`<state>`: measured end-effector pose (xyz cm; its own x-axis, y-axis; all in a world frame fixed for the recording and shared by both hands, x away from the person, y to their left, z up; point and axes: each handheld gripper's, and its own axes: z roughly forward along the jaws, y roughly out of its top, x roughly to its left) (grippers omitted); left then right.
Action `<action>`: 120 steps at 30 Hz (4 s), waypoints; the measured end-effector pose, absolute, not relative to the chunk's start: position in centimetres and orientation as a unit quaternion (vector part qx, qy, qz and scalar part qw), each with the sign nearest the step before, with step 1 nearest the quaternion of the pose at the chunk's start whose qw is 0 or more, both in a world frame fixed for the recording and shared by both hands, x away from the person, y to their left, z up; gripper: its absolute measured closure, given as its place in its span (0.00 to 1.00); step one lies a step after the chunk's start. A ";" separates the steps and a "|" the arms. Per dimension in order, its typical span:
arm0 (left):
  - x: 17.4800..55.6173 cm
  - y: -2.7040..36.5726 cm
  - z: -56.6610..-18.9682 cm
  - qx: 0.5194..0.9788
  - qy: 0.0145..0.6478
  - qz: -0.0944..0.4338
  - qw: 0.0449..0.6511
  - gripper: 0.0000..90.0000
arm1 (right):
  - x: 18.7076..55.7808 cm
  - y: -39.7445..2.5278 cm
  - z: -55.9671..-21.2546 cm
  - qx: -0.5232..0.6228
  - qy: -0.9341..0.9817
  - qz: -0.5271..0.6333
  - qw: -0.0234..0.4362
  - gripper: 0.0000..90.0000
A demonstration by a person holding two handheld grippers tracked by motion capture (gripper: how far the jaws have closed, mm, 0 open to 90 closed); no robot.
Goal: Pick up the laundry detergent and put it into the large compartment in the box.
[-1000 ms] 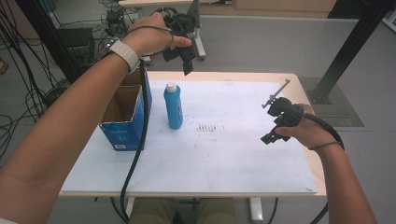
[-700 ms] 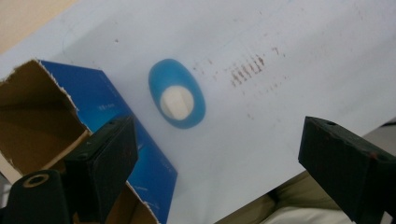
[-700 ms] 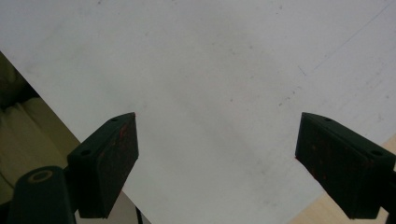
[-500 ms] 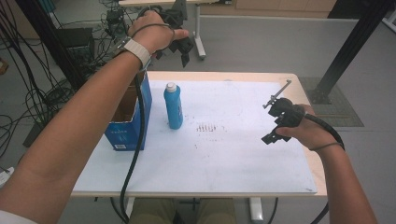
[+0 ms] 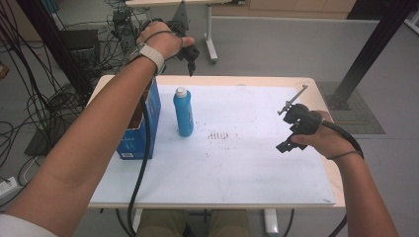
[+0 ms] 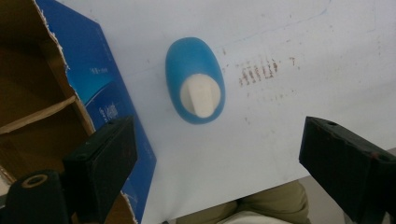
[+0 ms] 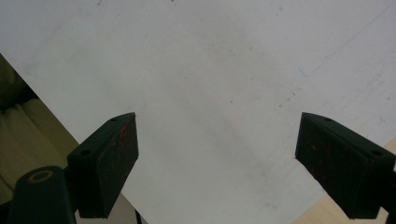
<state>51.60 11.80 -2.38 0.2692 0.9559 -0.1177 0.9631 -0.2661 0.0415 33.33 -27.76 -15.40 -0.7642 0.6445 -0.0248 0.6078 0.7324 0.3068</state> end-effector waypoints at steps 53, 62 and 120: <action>52.4 11.4 -6.2 0.755 0.652 -0.057 0.043 0.13 | 33.3 -27.3 -15.2 0.333 0.929 0.146 0.069 0.14; 52.3 11.5 -6.1 0.755 0.652 -0.057 0.047 0.13 | 33.3 -27.3 -15.1 0.332 0.930 0.144 0.069 0.14; 52.0 11.0 -6.1 0.762 0.644 -0.054 0.047 0.14 | 33.4 -26.9 -14.9 0.331 0.930 0.144 0.069 0.14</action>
<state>52.05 11.03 -6.08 0.1645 0.9759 -0.1433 0.9861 -0.1660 0.0014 33.44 -26.95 -14.85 -0.7713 0.6356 -0.0332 0.5959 0.7394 0.3133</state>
